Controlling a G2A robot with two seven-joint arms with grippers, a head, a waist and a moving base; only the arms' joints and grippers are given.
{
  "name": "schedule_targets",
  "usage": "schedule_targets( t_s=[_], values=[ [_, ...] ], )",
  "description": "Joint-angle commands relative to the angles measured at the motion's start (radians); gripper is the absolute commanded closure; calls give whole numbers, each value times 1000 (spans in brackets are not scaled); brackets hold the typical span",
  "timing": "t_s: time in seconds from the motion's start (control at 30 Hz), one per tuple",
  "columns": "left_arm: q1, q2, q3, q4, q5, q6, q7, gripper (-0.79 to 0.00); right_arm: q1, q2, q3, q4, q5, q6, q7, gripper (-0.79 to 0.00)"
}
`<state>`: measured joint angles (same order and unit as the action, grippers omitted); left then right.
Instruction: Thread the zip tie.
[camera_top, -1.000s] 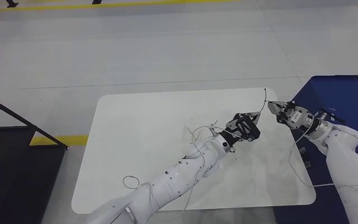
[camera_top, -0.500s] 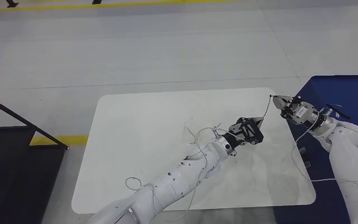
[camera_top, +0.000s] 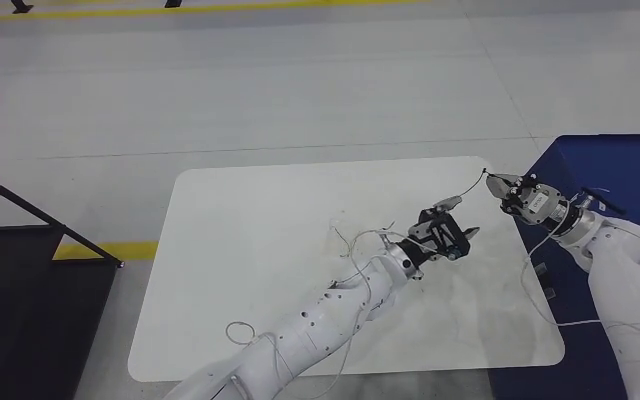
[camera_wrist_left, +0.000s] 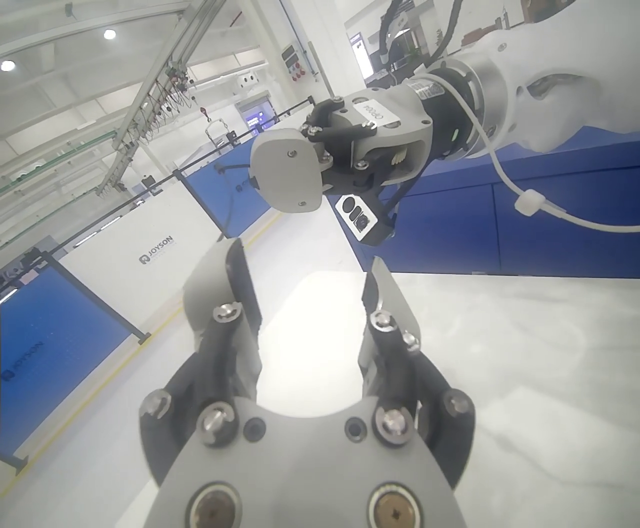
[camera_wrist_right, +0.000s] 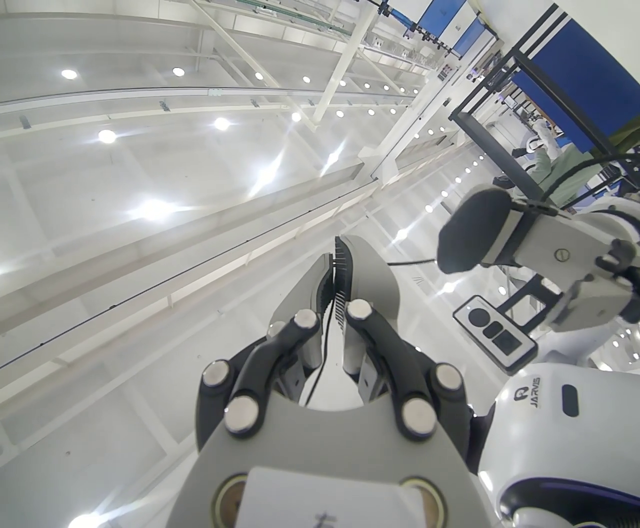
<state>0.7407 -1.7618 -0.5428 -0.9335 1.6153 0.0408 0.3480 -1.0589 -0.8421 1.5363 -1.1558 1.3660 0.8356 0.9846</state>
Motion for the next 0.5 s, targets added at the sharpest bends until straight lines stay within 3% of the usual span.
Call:
schedule_targets(
  t_s=[0.0,0.1,0.2,0.37,0.47],
  values=[
    [-4,11,-27,36,27,6,-13,-785,0,0,0,0,0,0,0,0],
    [-7,36,-108,62,5,4,-23,-785,0,0,0,0,0,0,0,0],
    [15,67,-228,31,-106,-49,-6,-785,-13,-3,4,-25,10,-29,-28,0],
    [53,97,-393,-93,-361,-206,-171,-785,-37,2,6,-98,-48,-69,14,0],
    [76,106,-454,-168,-472,-242,-278,-785,-60,6,2,-156,-93,-80,63,0]
  ],
)
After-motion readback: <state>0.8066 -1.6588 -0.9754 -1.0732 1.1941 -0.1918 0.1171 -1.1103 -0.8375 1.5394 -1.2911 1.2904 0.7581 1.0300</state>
